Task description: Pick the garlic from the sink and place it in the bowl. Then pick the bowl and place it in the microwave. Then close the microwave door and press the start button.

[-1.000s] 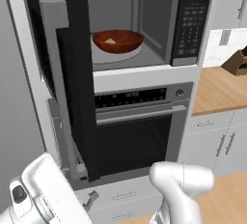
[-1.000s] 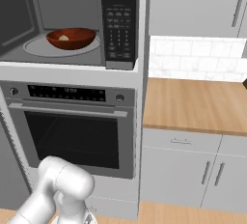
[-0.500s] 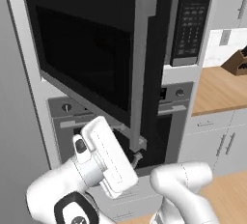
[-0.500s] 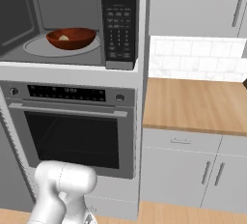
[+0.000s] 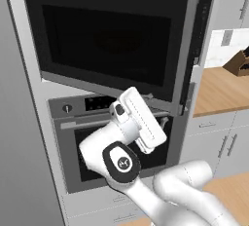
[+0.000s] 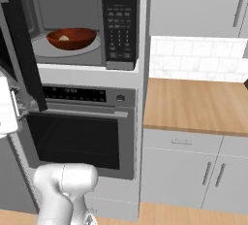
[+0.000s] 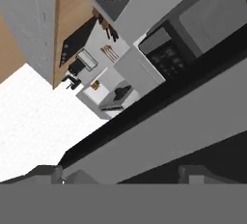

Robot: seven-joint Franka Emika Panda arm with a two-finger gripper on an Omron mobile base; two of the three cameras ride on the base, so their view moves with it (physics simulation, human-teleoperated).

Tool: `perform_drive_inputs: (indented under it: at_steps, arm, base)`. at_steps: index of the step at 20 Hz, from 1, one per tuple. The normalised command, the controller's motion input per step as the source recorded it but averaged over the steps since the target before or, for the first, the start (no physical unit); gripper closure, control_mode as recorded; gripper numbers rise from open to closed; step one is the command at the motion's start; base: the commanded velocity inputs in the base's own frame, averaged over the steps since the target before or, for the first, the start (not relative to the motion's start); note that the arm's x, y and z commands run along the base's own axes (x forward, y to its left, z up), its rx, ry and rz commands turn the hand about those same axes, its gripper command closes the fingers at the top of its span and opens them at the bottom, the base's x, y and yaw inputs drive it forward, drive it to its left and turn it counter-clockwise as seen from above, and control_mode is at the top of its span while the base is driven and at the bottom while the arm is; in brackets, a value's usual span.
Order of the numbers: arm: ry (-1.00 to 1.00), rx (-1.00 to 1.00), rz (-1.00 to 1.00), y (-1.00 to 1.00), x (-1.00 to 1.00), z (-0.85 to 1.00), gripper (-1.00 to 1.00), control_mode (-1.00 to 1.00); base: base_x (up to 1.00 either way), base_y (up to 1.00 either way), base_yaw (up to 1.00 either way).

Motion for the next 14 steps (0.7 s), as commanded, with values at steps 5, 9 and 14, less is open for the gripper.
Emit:
perform_drive_inputs:
  at_steps: [5, 9, 14]
  arm:
    - [0.05, 0.01, 0.08, -0.55, 1.0, 0.57, -1.0, -1.0]
    - [0.12, 0.03, 0.11, -0.51, 1.0, 0.84, -1.0, -1.0]
    - [0.16, 0.01, 0.18, -0.43, 1.0, 0.44, -1.0, -1.0]
  base:
    - [0.0, 0.0, 0.0]
    - [0.0, 0.0, 0.0]
    - [0.0, 0.0, 0.0]
